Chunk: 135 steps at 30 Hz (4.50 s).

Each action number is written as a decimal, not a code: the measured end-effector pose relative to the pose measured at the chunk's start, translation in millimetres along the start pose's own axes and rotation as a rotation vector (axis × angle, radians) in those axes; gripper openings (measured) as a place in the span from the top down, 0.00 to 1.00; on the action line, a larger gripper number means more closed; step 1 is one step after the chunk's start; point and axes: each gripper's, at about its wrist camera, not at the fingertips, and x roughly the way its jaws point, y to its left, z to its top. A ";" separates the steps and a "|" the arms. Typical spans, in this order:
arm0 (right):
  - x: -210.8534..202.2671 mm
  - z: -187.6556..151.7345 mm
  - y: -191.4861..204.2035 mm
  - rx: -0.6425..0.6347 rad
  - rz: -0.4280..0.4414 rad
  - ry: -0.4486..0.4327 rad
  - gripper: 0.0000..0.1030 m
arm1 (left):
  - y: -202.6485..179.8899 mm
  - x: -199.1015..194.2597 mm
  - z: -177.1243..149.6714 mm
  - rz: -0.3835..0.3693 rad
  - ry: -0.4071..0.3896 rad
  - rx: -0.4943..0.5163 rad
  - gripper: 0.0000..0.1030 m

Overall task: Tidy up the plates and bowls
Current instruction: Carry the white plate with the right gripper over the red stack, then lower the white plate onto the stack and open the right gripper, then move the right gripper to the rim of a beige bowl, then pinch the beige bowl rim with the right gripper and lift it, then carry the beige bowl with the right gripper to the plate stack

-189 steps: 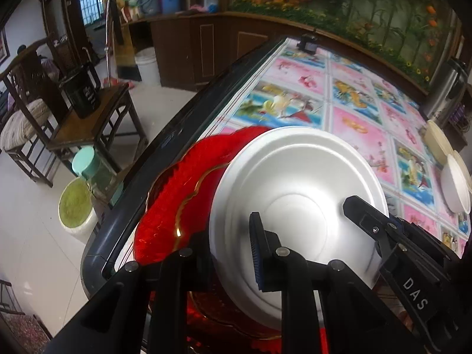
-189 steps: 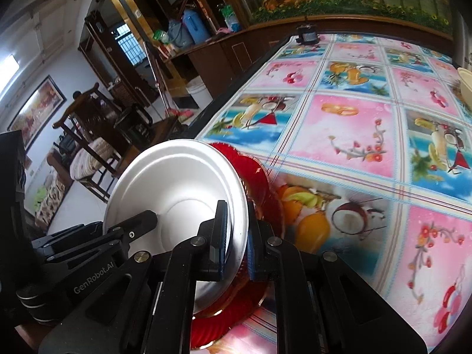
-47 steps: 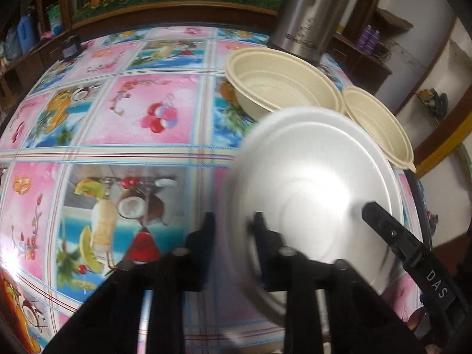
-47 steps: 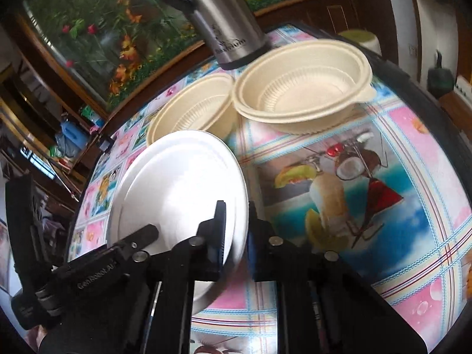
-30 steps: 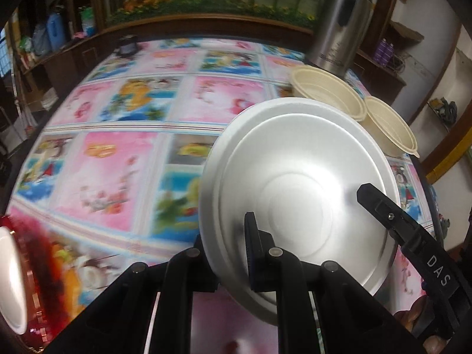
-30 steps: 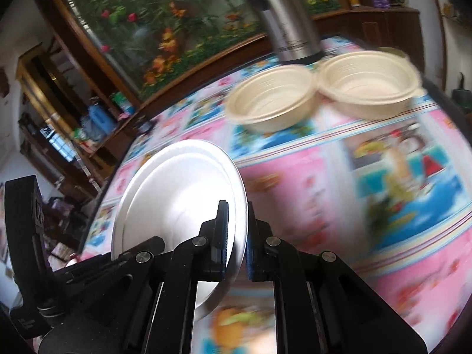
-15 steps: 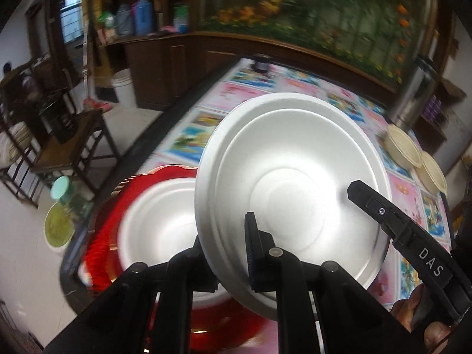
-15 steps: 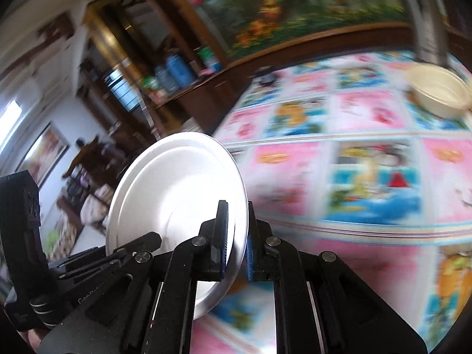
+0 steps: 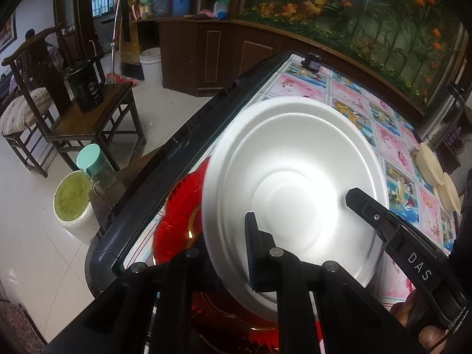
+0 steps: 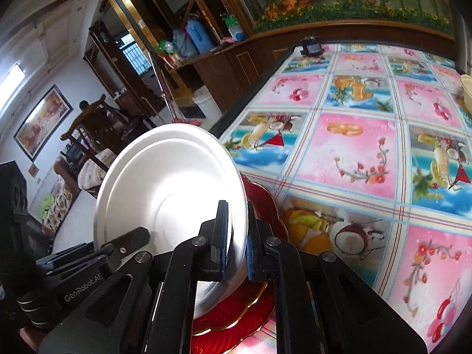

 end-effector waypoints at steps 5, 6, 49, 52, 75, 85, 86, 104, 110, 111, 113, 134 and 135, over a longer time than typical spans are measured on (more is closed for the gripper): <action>7.8 -5.0 2.0 0.016 0.000 0.030 0.91 | 13.9 -2.1 -4.1 -0.003 0.022 -0.025 0.78; 7.4 -5.0 2.8 0.013 -0.002 0.032 0.91 | 16.6 -4.3 -3.9 0.007 0.017 -0.031 0.74; -256.5 -2.3 -347.6 0.523 -0.464 -0.506 0.64 | -305.5 -6.4 -55.8 -0.233 0.070 0.560 0.30; -282.1 3.4 -394.2 0.614 -0.529 -0.529 0.64 | -321.0 5.4 -61.6 -0.225 0.107 0.592 0.30; -228.1 58.5 -533.6 0.801 -0.474 -0.186 0.92 | -392.8 36.4 -51.7 -0.272 0.245 0.590 0.30; -231.5 43.8 -483.0 0.654 -0.419 -0.017 0.93 | -375.8 39.3 -33.7 -0.274 0.241 0.487 0.30; -230.1 40.1 -472.2 0.617 -0.400 0.011 0.93 | -372.5 41.0 -31.8 -0.274 0.243 0.472 0.30; -162.3 3.5 -365.0 0.359 -0.104 0.202 0.92 | -343.7 70.7 -25.8 -0.218 0.283 0.343 0.28; -165.0 4.5 -362.5 0.341 -0.120 0.186 0.76 | -343.0 77.4 -32.3 -0.222 0.301 0.353 0.32; -165.5 4.7 -361.8 0.338 -0.121 0.186 0.73 | -342.9 76.7 -32.5 -0.221 0.296 0.357 0.37; -167.4 5.0 -360.0 0.331 -0.118 0.179 0.72 | -342.4 75.9 -33.0 -0.226 0.285 0.366 0.52; -150.0 1.9 -293.1 0.323 -0.117 0.060 0.92 | -289.9 25.5 -19.2 -0.191 0.115 0.401 0.90; -145.3 4.1 -283.9 0.318 -0.100 0.063 0.91 | -280.8 21.8 -16.4 -0.183 0.105 0.393 0.90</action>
